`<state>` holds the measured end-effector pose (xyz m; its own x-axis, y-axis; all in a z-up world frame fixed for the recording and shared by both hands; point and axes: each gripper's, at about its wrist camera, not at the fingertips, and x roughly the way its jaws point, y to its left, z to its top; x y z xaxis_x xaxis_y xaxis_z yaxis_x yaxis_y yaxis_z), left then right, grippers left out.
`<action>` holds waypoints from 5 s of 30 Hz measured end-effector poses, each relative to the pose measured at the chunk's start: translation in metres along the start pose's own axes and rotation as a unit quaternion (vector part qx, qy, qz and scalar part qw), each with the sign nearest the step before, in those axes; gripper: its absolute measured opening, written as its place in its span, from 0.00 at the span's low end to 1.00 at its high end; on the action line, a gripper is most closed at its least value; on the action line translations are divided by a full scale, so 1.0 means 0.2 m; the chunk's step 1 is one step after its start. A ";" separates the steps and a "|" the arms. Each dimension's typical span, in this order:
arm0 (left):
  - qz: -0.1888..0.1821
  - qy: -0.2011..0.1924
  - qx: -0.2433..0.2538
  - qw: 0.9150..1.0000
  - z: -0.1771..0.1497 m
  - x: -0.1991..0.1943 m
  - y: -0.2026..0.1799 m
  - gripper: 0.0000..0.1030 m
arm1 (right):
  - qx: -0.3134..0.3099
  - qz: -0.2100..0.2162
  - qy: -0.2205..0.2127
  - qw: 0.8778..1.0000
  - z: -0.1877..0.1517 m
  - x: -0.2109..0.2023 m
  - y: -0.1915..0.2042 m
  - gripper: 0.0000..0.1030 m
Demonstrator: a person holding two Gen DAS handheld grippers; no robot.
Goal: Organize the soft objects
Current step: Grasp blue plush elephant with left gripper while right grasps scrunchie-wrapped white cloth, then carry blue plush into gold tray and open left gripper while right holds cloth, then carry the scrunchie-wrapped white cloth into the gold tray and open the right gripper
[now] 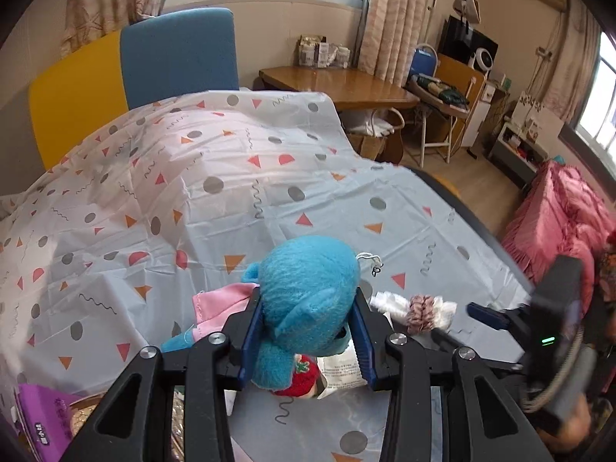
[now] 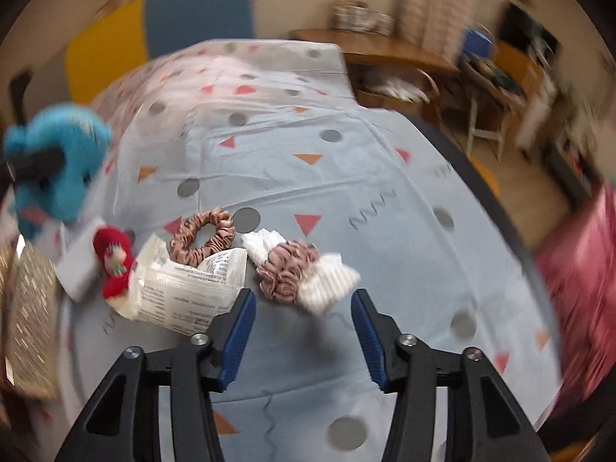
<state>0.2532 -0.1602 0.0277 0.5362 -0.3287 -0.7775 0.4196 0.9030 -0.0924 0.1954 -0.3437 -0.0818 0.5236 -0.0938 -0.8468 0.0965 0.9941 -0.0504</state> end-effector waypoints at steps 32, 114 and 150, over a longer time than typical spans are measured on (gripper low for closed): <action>0.077 -0.090 -0.238 0.964 -0.39 -0.88 1.16 0.42 | 0.021 -0.004 0.105 0.994 -0.13 0.24 -0.03 0.33; 0.259 -0.094 -0.256 0.926 -1.69 -1.18 1.06 0.73 | 0.023 0.147 -0.037 0.988 -0.22 -0.41 0.46 0.30; 0.293 -0.107 -0.309 0.899 -1.87 -1.29 1.27 0.77 | -0.331 0.252 -0.013 0.909 -0.55 -0.51 2.26 0.54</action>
<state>-0.0522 0.2568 -0.0282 0.6890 0.2671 -0.6737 -0.4316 0.8980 -0.0853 0.0924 0.1220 -0.0778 0.3815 0.3897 -0.8382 -0.6874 0.7259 0.0246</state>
